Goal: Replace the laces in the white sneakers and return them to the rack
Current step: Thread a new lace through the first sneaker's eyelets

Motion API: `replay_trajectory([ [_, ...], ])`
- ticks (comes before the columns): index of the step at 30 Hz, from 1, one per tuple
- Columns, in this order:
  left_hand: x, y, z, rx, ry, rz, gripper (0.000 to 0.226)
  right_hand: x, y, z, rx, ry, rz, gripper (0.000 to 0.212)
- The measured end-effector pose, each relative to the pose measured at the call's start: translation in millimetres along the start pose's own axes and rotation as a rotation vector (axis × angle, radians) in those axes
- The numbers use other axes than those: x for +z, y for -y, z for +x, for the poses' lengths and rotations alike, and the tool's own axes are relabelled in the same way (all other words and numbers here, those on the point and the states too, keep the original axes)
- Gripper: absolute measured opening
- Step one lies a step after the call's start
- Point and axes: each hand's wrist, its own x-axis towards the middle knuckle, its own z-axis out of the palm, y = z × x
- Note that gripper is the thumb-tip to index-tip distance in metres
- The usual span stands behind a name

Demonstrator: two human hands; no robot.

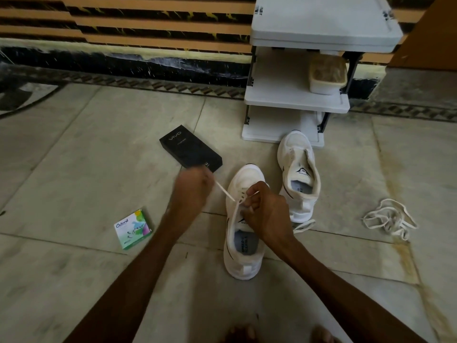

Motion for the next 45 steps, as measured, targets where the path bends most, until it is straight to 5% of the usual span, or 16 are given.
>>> replay_trajectory([
  [3,-45,20,32,0.060,-0.357,-0.154,0.023,1,-6,-7,-0.015,-0.054,0.055,0.034],
  [5,-65,23,44,-0.053,-0.456,-0.574,0.018,4,-8,-9,-0.018,-0.081,0.090,0.036],
  [8,-67,-5,33,-0.389,-0.052,-1.434,0.013,9,-11,-11,-0.048,-0.144,0.156,0.034],
  [9,-62,-13,26,-0.429,0.099,-1.558,0.012,11,-13,-12,-0.054,-0.173,0.178,0.032],
  [11,-45,-20,11,-0.359,0.315,-1.320,0.012,16,-17,-13,-0.043,-0.216,0.223,0.032],
  [14,-16,-19,-9,-0.026,0.432,-0.311,0.009,22,-19,-17,0.003,-0.257,0.251,0.035],
  [16,-4,-20,-19,0.090,0.467,-0.020,0.007,23,-20,-19,0.011,-0.294,0.249,0.036],
  [20,-6,-18,-24,0.100,0.467,-0.022,0.016,23,-25,-15,-0.038,-0.272,0.218,0.024],
  [22,-20,-21,-20,0.064,0.460,-0.354,0.016,23,-29,-15,-0.047,-0.267,0.211,0.023],
  [26,-68,-28,-5,-0.080,0.424,-1.385,0.024,25,-30,-18,-0.053,-0.291,0.213,0.025],
  [32,-91,-50,-4,0.073,0.488,-1.618,0.008,22,-27,-20,-0.065,-0.318,0.196,0.025],
  [34,-87,-53,-5,0.024,0.428,-1.447,0.007,20,-25,-20,-0.058,-0.293,0.198,0.026],
  [37,-77,-50,-7,-0.028,0.219,-0.775,0.020,9,-24,-23,-0.054,-0.245,0.146,0.023],
  [39,-69,-44,-11,0.009,0.118,-0.592,0.025,-3,-25,-26,-0.059,-0.225,0.070,0.020],
  [45,-35,-34,-33,0.139,0.305,-0.291,0.007,-19,-30,-29,0.063,-0.080,0.160,0.012],
])
